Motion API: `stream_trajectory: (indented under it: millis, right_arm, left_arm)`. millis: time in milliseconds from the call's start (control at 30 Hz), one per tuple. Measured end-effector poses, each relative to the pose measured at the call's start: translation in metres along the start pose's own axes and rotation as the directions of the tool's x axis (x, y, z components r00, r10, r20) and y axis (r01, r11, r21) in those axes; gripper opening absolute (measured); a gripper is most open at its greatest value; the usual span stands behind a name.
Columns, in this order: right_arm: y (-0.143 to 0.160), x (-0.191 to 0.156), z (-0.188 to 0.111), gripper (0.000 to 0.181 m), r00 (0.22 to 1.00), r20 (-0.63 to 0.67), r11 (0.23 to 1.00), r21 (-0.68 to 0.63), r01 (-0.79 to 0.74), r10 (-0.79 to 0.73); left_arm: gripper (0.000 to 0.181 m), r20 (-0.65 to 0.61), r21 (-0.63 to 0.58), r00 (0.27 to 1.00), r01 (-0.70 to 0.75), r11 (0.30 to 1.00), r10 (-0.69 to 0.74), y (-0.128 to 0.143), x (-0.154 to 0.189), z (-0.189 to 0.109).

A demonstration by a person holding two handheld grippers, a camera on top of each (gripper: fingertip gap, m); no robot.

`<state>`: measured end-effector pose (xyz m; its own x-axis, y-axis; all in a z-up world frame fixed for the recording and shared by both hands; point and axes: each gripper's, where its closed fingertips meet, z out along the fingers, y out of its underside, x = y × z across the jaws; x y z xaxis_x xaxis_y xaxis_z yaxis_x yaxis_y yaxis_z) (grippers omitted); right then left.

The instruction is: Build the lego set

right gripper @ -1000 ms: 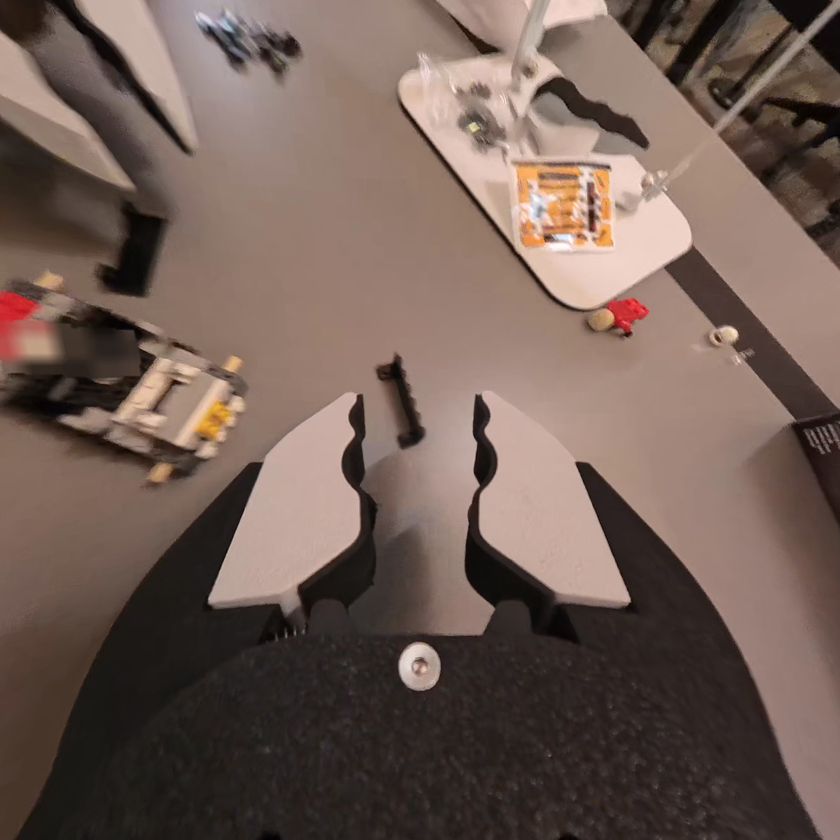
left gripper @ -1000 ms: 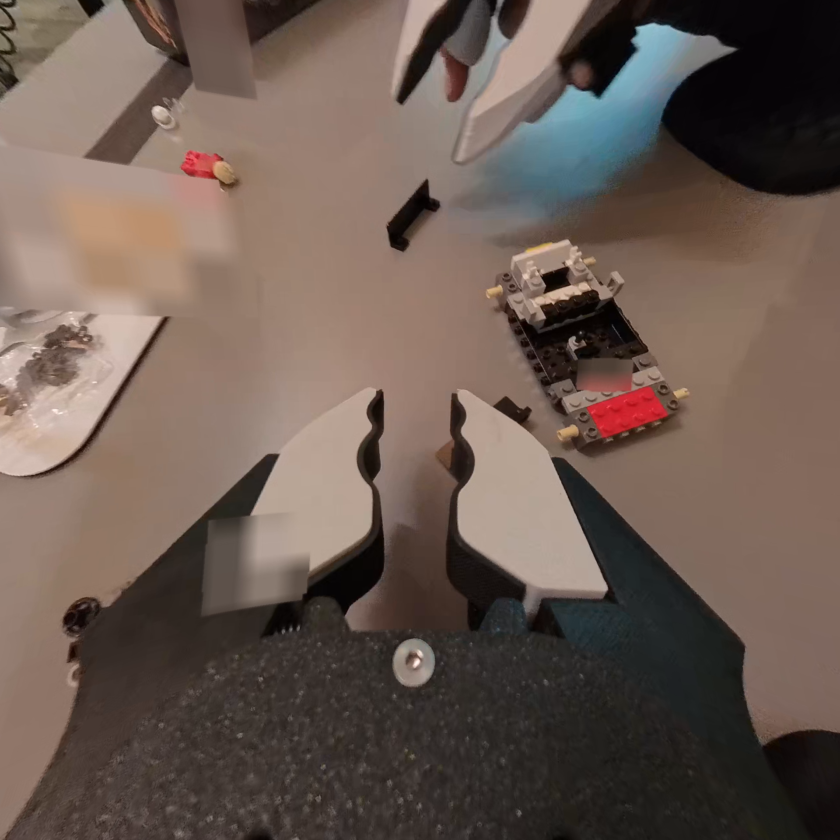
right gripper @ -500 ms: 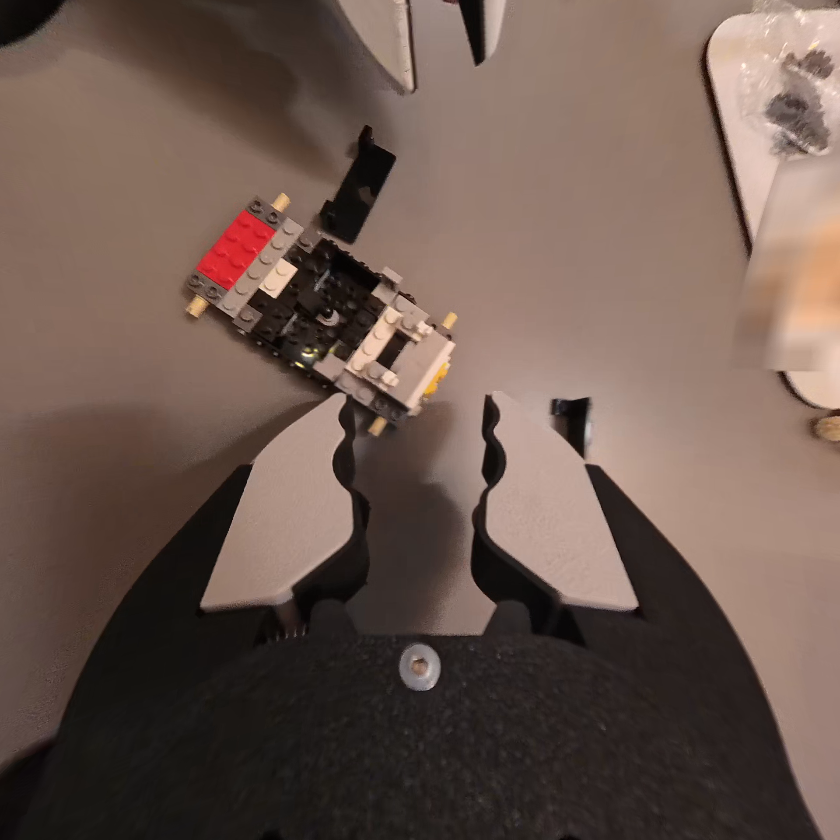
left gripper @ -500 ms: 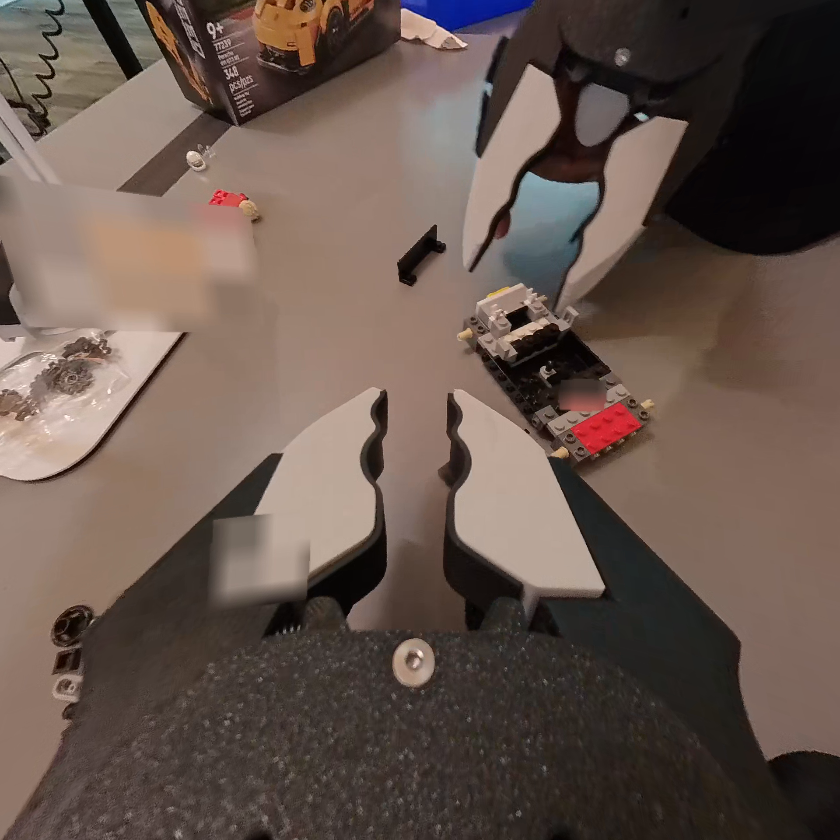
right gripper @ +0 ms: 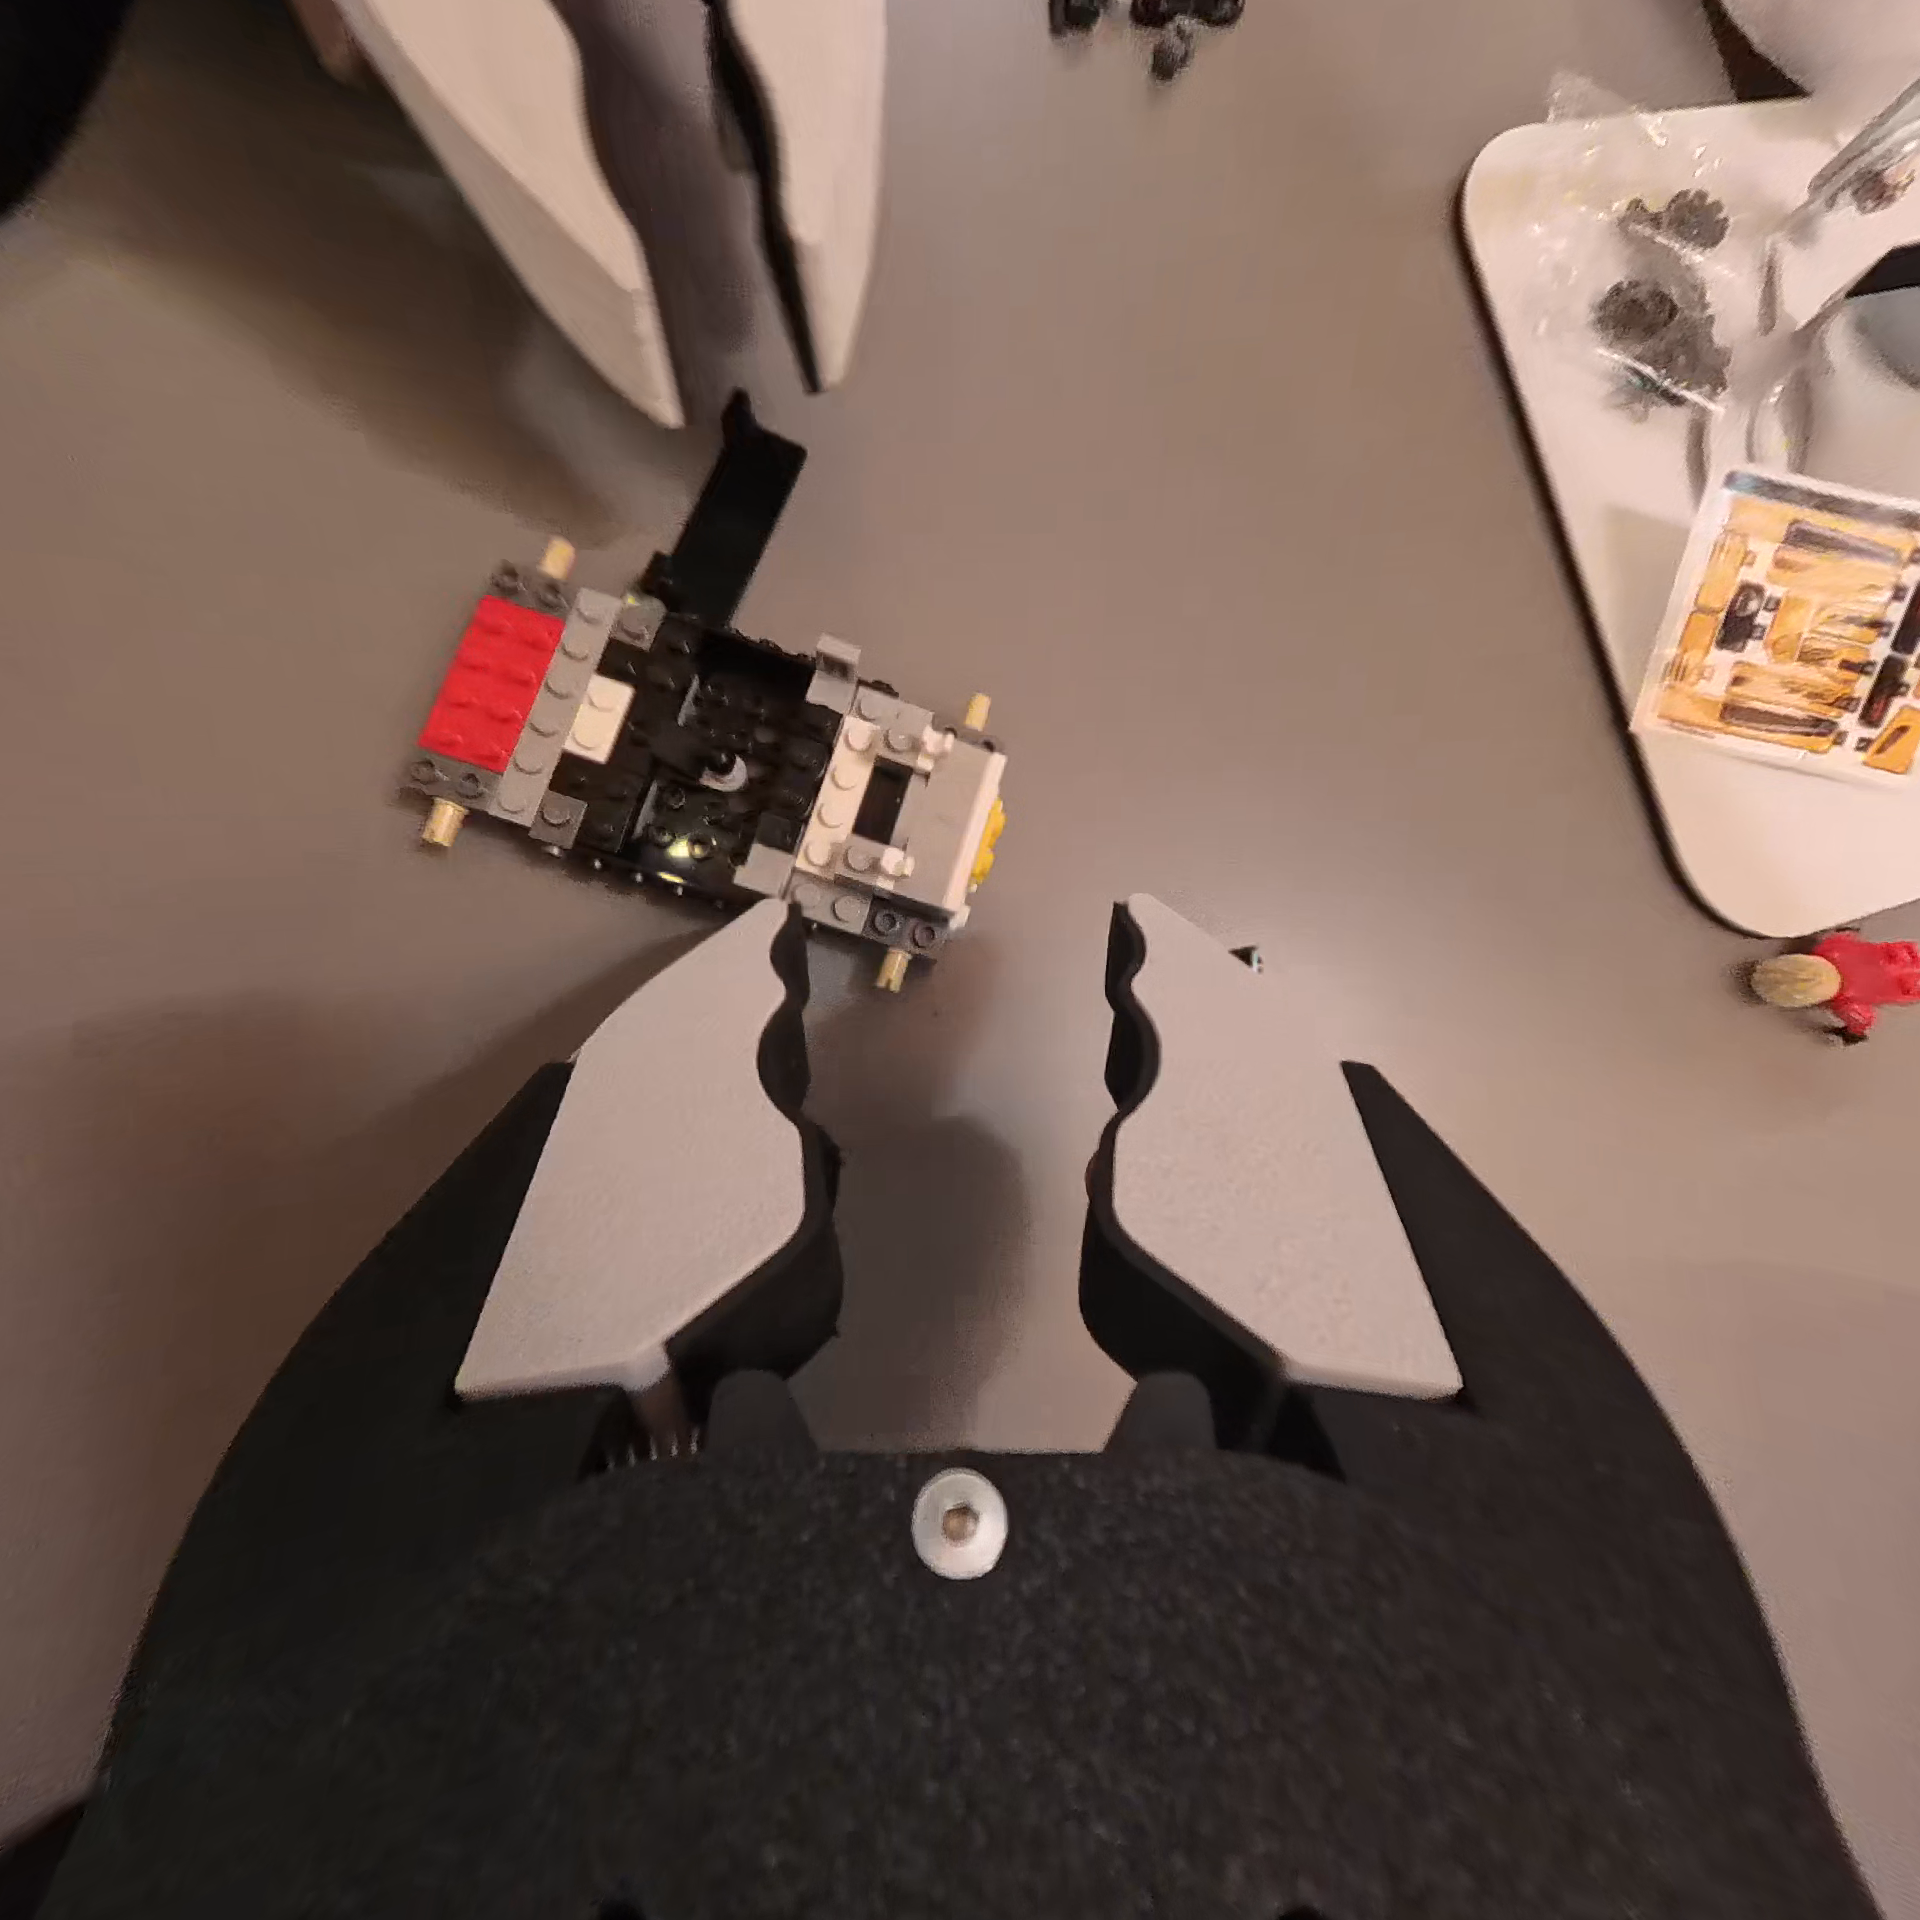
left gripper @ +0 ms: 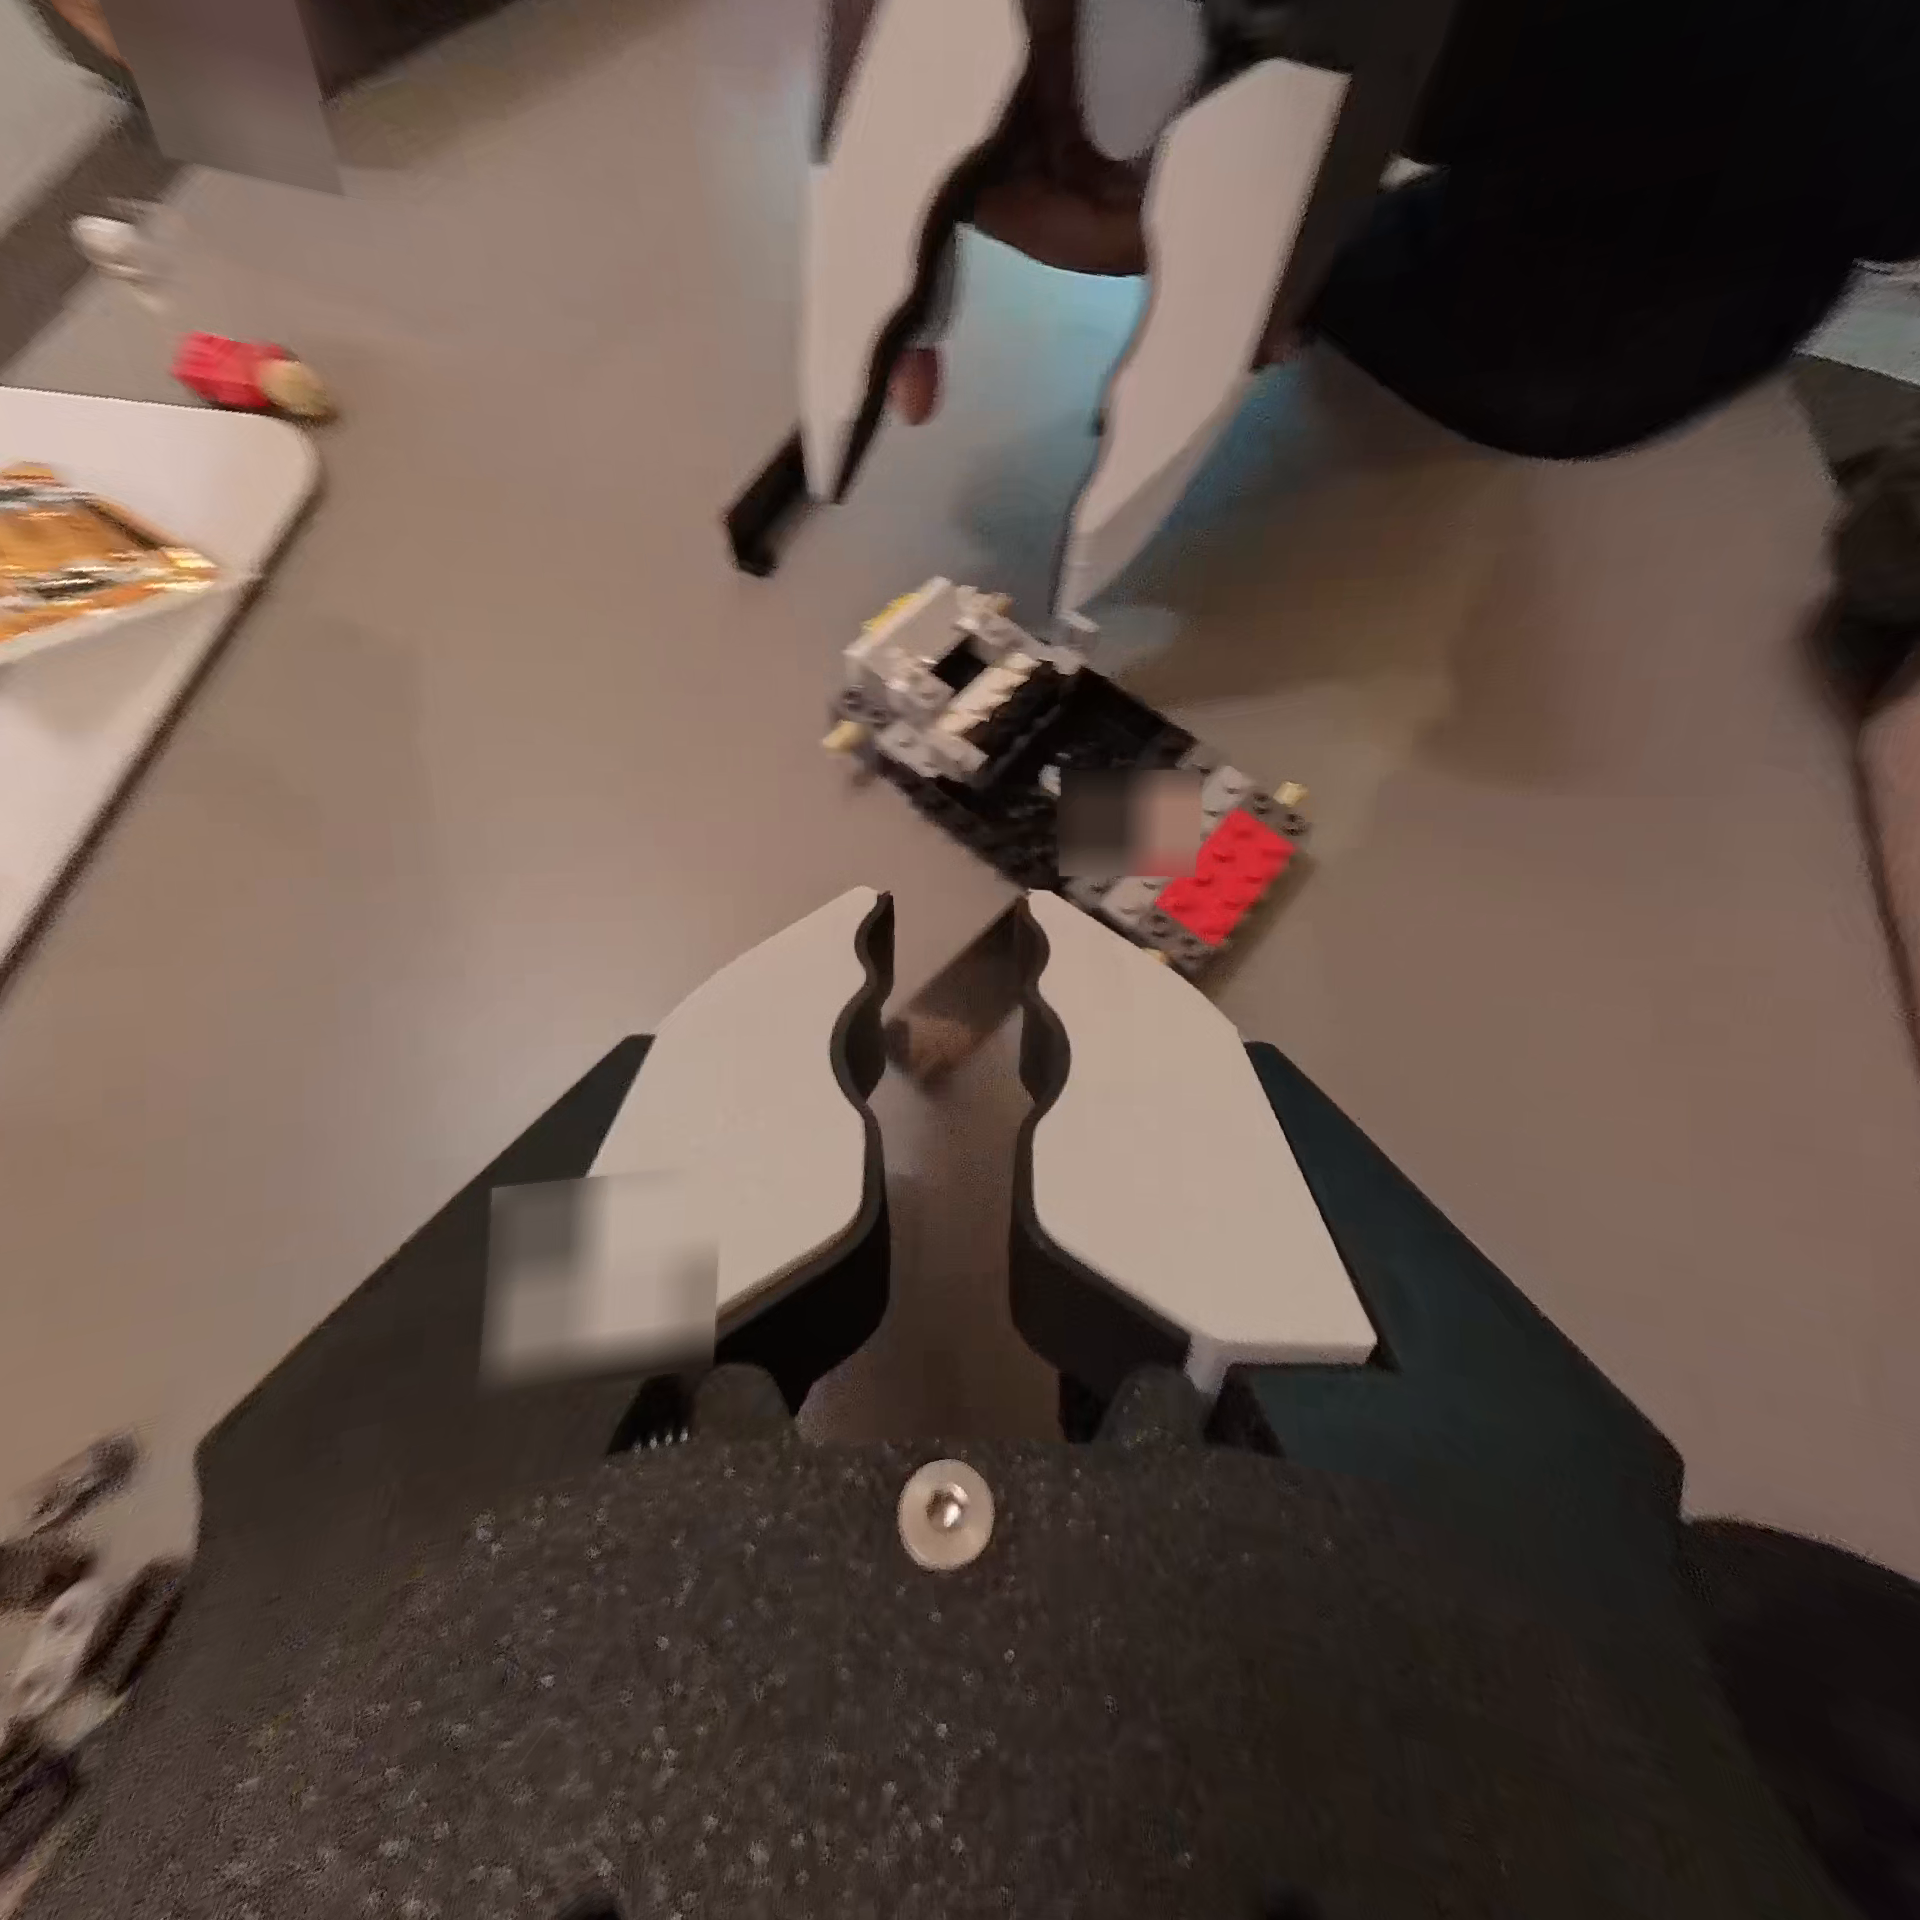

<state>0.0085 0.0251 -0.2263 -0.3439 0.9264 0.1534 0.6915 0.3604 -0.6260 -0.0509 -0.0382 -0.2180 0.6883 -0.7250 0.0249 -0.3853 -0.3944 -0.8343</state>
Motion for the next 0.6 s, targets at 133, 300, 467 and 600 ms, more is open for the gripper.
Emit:
stream_trajectory:
  millis: [133,300,467,600]
  right_arm:
    - [0.006,0.003,0.008,0.050,1.000,0.003,1.000,-0.009,-0.013,0.013]
    - [0.009,0.019,0.009,0.041,0.997,-0.064,0.999,0.016,-0.032,0.033]
    - [0.004,0.035,0.009,0.033,0.988,-0.141,0.995,0.079,-0.056,0.067]
    - [-0.001,0.039,0.002,0.033,0.985,-0.152,0.991,0.119,-0.065,0.083]
  left_arm:
    - [0.019,-0.129,-0.075,0.991,-0.050,0.996,0.040,0.011,0.028,0.009]
    - [0.019,-0.201,-0.113,0.978,-0.077,0.991,0.053,0.017,0.046,0.018]
    - [0.018,-0.186,-0.107,0.979,-0.107,0.989,0.085,0.012,0.050,0.028]
    - [0.018,-0.170,-0.097,0.982,-0.104,0.990,0.086,0.010,0.047,0.026]
